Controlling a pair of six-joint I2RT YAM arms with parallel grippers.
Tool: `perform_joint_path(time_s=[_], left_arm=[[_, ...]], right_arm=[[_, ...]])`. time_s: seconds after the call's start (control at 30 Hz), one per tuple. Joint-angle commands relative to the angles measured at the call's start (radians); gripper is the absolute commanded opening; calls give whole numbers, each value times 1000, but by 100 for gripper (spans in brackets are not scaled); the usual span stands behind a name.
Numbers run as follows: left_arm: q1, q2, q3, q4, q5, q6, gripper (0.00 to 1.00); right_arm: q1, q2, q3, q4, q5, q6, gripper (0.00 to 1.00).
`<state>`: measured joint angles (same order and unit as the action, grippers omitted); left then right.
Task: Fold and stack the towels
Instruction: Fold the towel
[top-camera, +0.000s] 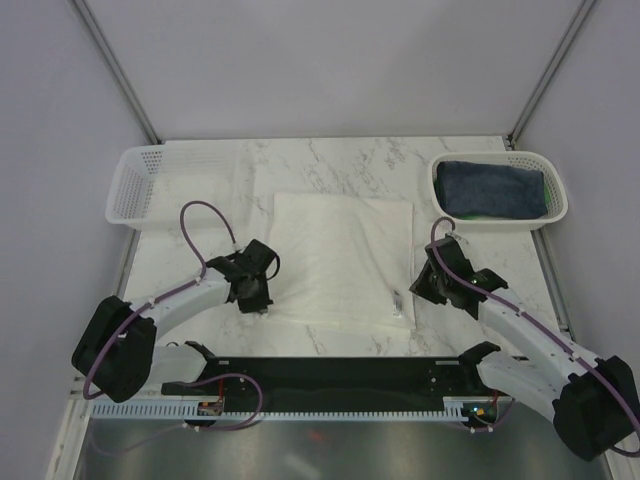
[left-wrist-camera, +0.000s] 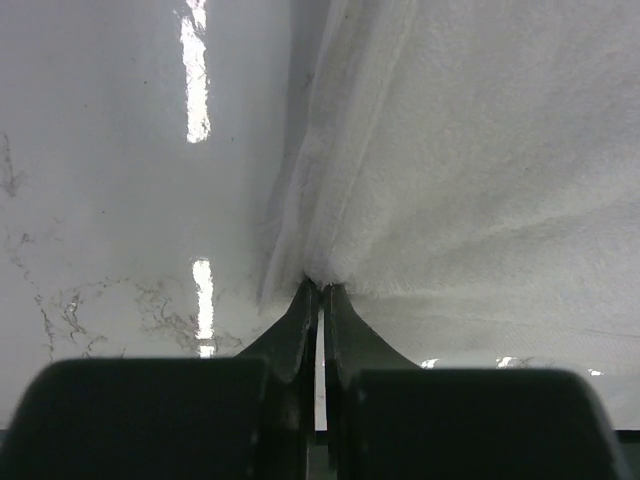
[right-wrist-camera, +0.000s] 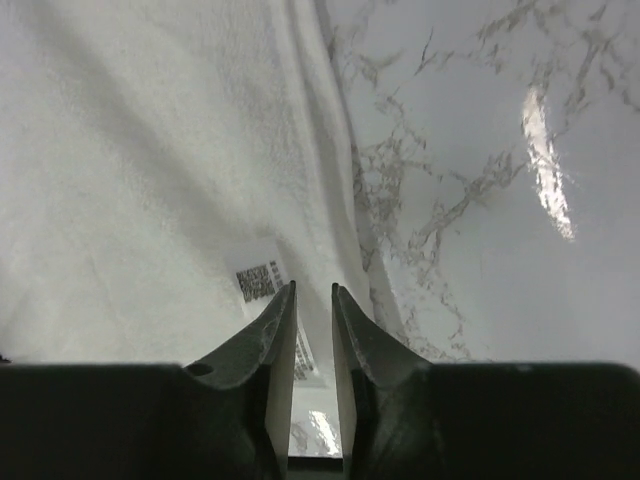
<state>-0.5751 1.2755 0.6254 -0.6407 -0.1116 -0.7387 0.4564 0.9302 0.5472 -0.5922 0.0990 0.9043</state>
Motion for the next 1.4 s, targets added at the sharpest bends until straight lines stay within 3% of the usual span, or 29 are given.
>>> perform_joint_path(time_s=[0.0, 0.1, 0.23, 0.27, 0.37, 0.47, 0.57, 0.77, 0.87, 1.17, 1.37], left_arm=[[-3, -14, 4, -39, -147, -45, 2], [11, -13, 3, -83, -184, -86, 2], [11, -10, 48, -129, -180, -79, 3], [11, -13, 87, -163, -181, -77, 26], [15, -38, 184, -204, -209, -64, 65], [47, -30, 320, -186, -230, 52, 68], [102, 39, 458, -56, -195, 198, 68], [236, 336, 753, 99, 198, 554, 64], [273, 450, 897, 102, 306, 672, 64], [347, 789, 1151, 125, 469, 815, 69], [362, 923, 1229, 108, 454, 851, 71]], right_arm=[[2, 76, 89, 104, 154, -27, 29], [-21, 175, 126, 172, 185, -88, 32], [-116, 307, 230, 238, 87, -274, 39], [-145, 321, 249, 247, 53, -325, 41], [-212, 386, 335, 276, -19, -410, 47], [-234, 499, 442, 284, -97, -475, 54], [-237, 631, 548, 282, -203, -588, 57], [-286, 809, 736, 194, -255, -806, 70], [-314, 919, 861, 108, -318, -895, 75], [-401, 1171, 1126, -79, -467, -1059, 73], [-413, 1259, 1224, -159, -486, -1101, 70]])
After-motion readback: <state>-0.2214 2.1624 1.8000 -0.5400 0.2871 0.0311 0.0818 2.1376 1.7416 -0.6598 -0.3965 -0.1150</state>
